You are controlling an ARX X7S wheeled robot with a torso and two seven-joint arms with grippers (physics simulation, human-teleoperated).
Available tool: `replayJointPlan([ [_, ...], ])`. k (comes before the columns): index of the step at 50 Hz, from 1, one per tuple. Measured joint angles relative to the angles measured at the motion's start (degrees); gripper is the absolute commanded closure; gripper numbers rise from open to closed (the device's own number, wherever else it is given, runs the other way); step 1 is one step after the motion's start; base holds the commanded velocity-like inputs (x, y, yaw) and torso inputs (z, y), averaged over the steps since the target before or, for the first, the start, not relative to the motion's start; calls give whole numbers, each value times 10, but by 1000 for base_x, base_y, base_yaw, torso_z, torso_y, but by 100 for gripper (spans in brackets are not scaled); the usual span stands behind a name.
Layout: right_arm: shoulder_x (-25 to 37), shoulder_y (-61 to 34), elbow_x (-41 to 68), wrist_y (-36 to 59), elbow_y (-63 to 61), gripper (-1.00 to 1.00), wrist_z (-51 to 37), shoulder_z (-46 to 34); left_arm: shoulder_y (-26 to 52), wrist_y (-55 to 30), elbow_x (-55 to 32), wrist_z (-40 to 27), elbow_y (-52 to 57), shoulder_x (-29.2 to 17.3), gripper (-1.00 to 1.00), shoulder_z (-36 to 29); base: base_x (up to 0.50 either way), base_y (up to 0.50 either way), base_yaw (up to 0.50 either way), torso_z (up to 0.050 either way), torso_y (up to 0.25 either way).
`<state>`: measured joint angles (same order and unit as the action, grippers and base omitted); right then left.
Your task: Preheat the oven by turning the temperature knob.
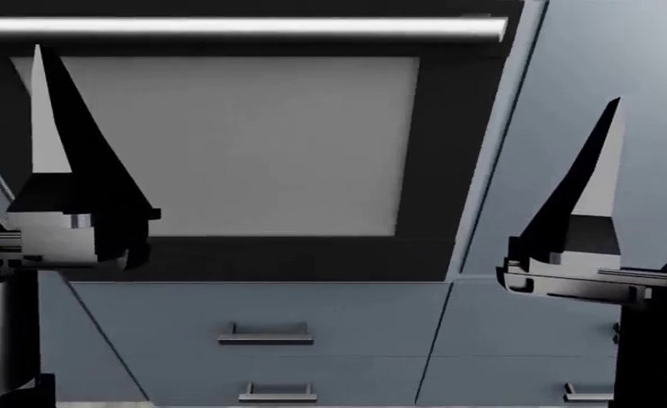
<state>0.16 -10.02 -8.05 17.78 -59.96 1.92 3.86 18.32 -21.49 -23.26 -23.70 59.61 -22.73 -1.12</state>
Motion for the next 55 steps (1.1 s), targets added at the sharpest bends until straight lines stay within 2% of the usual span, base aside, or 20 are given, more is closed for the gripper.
replayJointPlan([
  [26,-1,13,2,-14,0,-100,6,-2,7,34,-28,-68,-2,-67,-100,-30,0,344,0,0,0],
  [55,-1,17,1,-15,0,-100,8,-5,12,58,-41,-106,-7,-105,-100,-49,0,284,0,0,0],
])
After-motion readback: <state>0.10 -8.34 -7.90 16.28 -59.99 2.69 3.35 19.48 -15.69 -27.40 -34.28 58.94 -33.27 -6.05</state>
